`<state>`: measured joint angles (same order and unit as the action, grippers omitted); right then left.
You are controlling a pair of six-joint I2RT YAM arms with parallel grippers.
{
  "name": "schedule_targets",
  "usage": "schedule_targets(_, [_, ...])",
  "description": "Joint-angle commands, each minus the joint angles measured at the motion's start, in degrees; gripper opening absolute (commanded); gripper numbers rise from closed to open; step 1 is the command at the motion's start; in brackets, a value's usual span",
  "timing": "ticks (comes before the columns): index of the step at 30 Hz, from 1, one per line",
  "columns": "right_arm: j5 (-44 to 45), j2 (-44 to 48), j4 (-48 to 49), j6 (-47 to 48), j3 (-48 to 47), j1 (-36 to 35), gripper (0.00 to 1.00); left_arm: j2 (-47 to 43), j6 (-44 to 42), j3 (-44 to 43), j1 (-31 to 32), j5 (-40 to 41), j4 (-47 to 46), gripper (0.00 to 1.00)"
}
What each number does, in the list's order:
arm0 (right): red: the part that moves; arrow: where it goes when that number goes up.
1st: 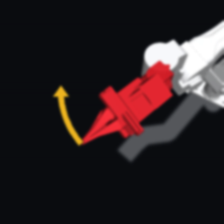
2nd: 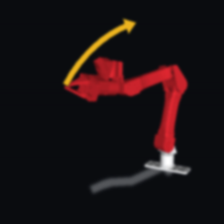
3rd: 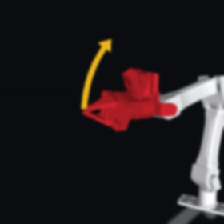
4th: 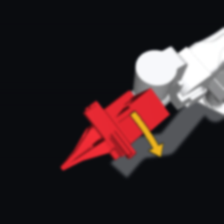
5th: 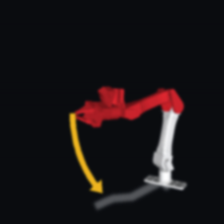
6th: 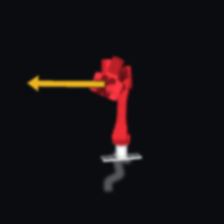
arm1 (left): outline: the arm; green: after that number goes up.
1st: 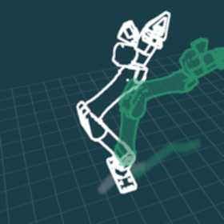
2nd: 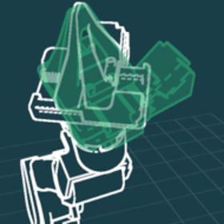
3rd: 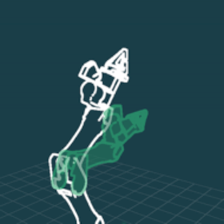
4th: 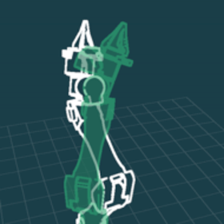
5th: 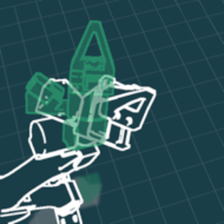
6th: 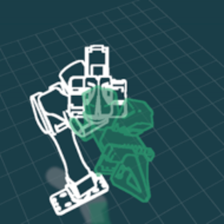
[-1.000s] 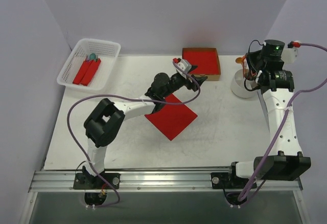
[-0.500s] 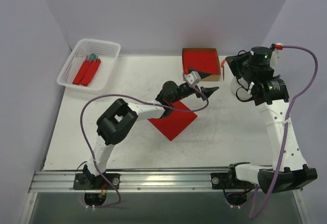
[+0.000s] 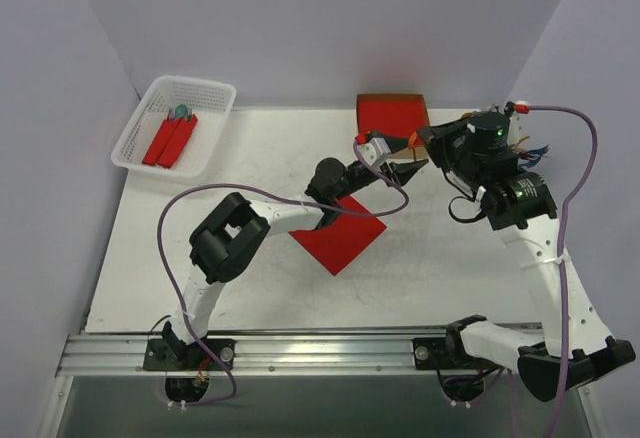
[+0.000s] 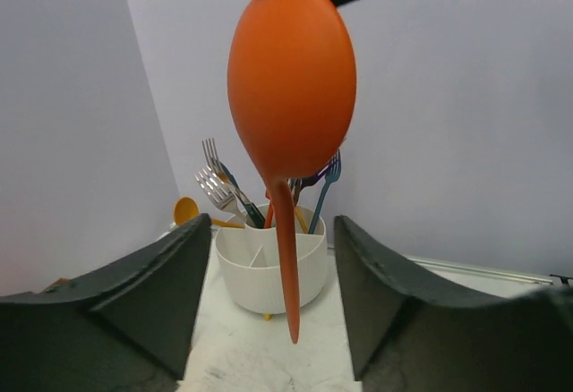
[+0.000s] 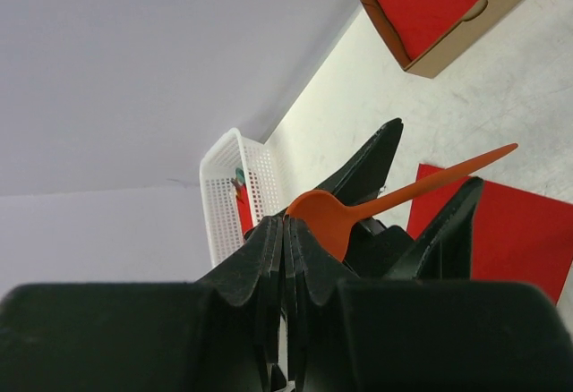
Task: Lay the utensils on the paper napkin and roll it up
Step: Place the utensils on the napkin.
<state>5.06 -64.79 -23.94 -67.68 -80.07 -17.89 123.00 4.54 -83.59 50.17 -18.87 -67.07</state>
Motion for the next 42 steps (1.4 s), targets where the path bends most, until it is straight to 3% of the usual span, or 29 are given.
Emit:
schedule_targets(1, [3.5,1.3,0.9,-1.2,0.4,-1.4,0.00,0.3,0.7,-3.0,0.2,0.0,-4.1,0.62])
schedule_targets(6, [3.4,1.0,1.1,-1.2,0.8,-1.9,0.00,-0.1,0.7,-2.6,0.2,-0.4,-4.3,0.40])
schedule_targets(7, [3.4,1.1,1.3,-1.0,0.9,-1.9,0.00,-0.3,0.6,-2.4,0.3,-0.4,-4.3,0.30])
schedule_targets(10, [3.9,1.2,2.4,0.3,1.0,-1.8,0.42,-1.6,0.4,-0.4,0.2,-0.2,-4.4,0.15])
schedule_targets(11, [4.2,1.3,3.1,0.6,1.1,-1.9,0.59,-2.6,0.7,0.3,0.2,0.8,-4.5,0.03])
schedule_targets(13, [5.0,1.5,3.5,1.4,0.8,-1.9,0.66,-3.6,1.9,3.3,0.1,2.4,-5.6,0.02])
schedule_targets(18, [12.2,1.9,0.8,3.9,-1.0,-1.7,0.68,-10.9,8.7,11.2,-0.1,7.7,-1.8,0.02])
schedule_targets(21, [17.0,2.2,-0.6,6.4,-0.8,-1.4,0.68,-17.3,14.0,14.1,0.0,13.2,12.1,0.02])
schedule_targets(23, [18.0,2.1,-0.8,9.0,-0.4,-1.3,0.67,-21.9,18.4,12.2,-0.1,18.1,30.6,0.02])
schedule_targets(24, [18.5,1.8,-0.8,10.0,-0.1,-1.2,0.67,-23.0,19.1,10.7,-0.1,18.5,44.2,0.02])
schedule_targets(27, [16.3,1.6,1.7,15.0,1.5,-1.0,0.66,-24.8,22.6,4.9,-0.5,22.3,67.5,0.02])
schedule_targets(30, [13.3,1.6,5.1,19.9,5.0,-1.1,0.66,-23.9,26.2,2.3,-2.2,18.9,81.8,0.02])
schedule_targets(37, [7.0,3.4,12.2,25.1,15.0,-0.9,0.63,-20.1,30.3,3.6,-7.8,6.4,86.9,0.02])
schedule_targets(42, [6.7,4.0,13.6,24.8,19.6,-1.1,0.62,-17.0,30.5,3.6,-10.4,5.3,89.7,0.02])
